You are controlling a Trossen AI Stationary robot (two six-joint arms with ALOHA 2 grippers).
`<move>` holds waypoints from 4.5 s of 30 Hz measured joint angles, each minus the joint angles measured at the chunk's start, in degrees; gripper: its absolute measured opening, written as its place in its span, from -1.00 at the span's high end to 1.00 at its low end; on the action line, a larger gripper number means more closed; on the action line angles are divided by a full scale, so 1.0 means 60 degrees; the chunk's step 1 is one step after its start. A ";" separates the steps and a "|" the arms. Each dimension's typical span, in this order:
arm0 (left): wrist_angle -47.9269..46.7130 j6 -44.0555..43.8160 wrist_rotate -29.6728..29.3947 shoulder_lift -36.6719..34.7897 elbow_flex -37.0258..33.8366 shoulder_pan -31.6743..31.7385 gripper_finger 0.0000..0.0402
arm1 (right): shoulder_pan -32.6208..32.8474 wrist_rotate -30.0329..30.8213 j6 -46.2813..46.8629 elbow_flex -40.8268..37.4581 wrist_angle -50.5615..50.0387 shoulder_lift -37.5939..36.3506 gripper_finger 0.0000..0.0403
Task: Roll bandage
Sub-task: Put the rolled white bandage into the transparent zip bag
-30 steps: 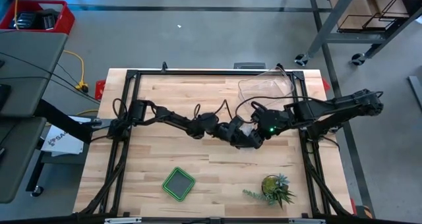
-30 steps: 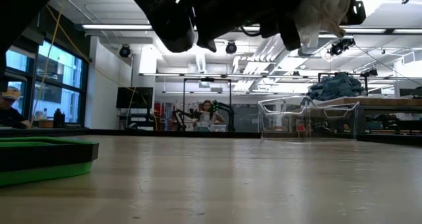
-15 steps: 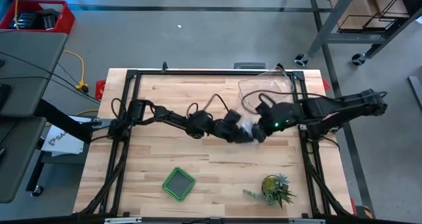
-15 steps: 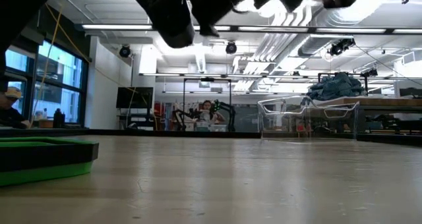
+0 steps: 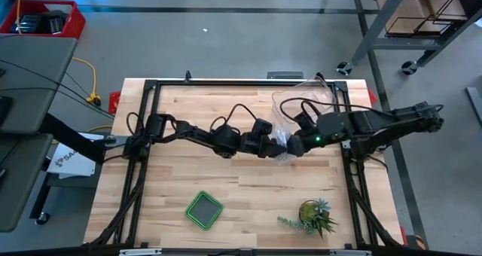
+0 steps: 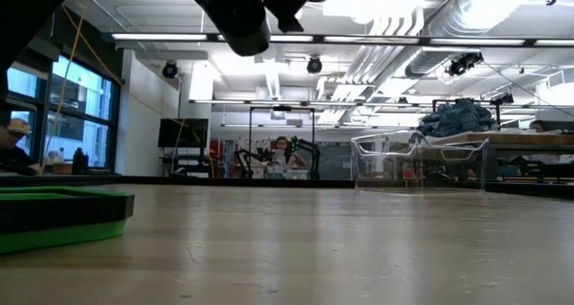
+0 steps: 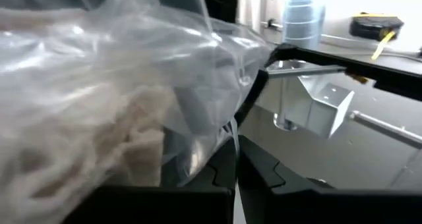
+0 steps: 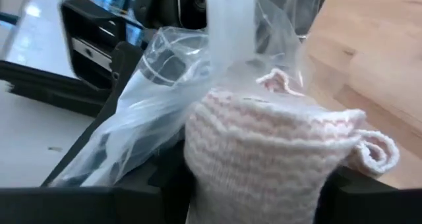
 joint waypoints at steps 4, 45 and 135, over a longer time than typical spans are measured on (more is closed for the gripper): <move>0.0139 0.0094 0.0065 -0.0011 0.0161 0.0013 1.00 | 0.0004 0.0291 -0.0222 0.0023 0.0382 -0.0055 0.05; -0.3063 0.0031 0.3142 0.0015 0.0450 0.0403 0.96 | 0.0911 0.1705 -0.0814 0.0001 -0.0741 -0.1290 0.70; -0.7095 0.0987 0.5260 -0.1353 -0.0569 0.1548 0.53 | 0.0787 0.2287 -0.1582 -0.0006 -0.4021 -0.1909 0.70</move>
